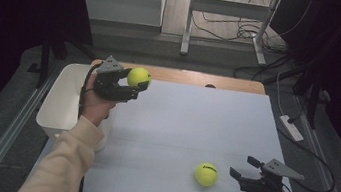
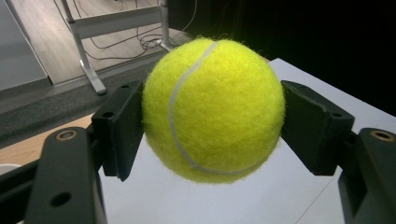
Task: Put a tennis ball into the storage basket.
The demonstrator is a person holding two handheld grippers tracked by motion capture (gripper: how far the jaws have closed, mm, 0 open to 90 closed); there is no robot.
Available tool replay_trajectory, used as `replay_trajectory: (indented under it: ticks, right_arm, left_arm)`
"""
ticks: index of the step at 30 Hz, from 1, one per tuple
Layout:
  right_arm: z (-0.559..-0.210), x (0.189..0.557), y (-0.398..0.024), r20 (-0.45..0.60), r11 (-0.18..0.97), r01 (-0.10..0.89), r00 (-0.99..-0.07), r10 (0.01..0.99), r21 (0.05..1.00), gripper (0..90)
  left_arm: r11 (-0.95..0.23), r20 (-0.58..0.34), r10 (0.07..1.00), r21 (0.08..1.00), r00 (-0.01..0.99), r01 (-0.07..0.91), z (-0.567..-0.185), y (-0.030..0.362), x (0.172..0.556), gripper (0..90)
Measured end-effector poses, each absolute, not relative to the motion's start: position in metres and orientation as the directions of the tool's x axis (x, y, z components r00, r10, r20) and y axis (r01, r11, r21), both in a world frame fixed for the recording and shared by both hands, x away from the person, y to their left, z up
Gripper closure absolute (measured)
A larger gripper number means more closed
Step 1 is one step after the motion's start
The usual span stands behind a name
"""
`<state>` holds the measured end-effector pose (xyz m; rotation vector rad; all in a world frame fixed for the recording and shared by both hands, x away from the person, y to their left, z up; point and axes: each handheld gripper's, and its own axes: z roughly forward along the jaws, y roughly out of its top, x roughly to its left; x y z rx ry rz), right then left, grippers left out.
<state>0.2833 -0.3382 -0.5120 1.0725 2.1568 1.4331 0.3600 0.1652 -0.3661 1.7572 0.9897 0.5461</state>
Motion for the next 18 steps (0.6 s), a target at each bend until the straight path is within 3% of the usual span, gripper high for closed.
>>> replay_trajectory:
  ticks: [18]
  right_arm:
    - [-0.512, 0.283, -0.338, 0.122, 0.207, 0.400, -0.658, 0.743, 0.893, 11.1]
  left_arm:
    - [-0.151, -0.079, 0.842, 0.915, 0.533, 0.374, -0.365, 0.179, 0.358, 27.4]
